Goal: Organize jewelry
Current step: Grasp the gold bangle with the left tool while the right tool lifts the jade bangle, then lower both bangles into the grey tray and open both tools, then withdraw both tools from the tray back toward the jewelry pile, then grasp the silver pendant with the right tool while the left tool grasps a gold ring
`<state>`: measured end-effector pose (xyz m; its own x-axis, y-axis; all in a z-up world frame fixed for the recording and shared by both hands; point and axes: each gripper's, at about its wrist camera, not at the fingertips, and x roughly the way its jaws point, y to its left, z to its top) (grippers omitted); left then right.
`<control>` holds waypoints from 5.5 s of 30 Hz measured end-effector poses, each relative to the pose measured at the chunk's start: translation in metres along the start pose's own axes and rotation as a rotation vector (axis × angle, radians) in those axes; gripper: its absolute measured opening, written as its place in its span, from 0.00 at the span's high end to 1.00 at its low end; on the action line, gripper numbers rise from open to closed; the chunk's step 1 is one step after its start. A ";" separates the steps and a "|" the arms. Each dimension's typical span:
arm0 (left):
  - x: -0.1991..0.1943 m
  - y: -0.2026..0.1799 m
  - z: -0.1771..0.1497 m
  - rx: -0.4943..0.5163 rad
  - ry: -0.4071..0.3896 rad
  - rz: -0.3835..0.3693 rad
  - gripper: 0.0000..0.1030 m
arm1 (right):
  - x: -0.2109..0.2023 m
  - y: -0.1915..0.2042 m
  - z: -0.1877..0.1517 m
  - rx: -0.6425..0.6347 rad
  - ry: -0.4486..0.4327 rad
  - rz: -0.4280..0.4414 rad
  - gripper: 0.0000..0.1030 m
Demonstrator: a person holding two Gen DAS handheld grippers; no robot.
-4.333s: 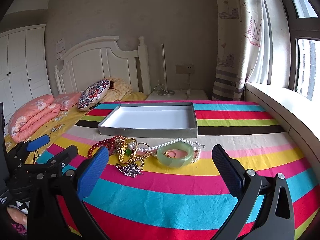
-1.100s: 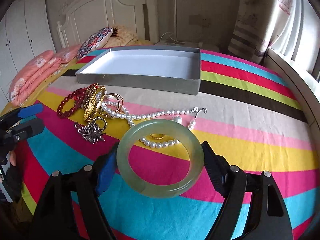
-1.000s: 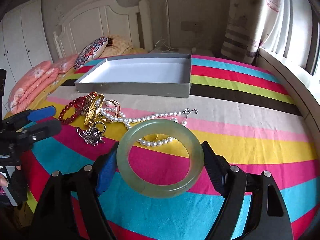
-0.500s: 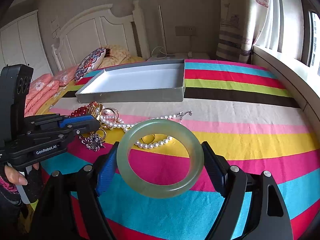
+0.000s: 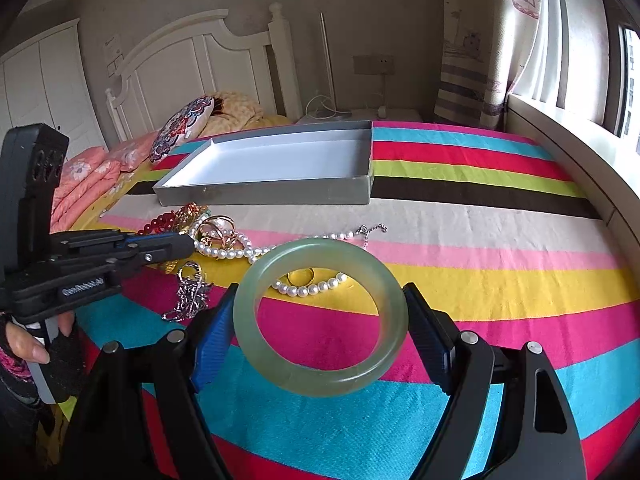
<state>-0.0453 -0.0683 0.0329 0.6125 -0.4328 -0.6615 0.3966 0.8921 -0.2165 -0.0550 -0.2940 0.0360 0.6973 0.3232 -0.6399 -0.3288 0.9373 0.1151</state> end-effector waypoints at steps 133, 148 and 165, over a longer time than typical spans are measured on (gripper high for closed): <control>-0.130 0.019 -0.143 -0.011 -0.207 0.462 0.02 | 0.005 0.124 -0.057 -0.163 0.138 0.000 0.69; -0.103 -0.011 -0.102 0.054 -0.150 0.250 0.02 | -0.050 0.049 -0.069 -0.062 0.084 0.105 0.69; -0.003 -0.044 -0.049 0.028 0.071 0.162 0.29 | -0.056 0.011 -0.074 0.048 0.019 0.105 0.69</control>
<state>-0.0977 -0.0999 0.0093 0.6207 -0.2720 -0.7354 0.3159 0.9452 -0.0830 -0.1452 -0.3119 0.0168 0.6480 0.4177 -0.6369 -0.3682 0.9038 0.2182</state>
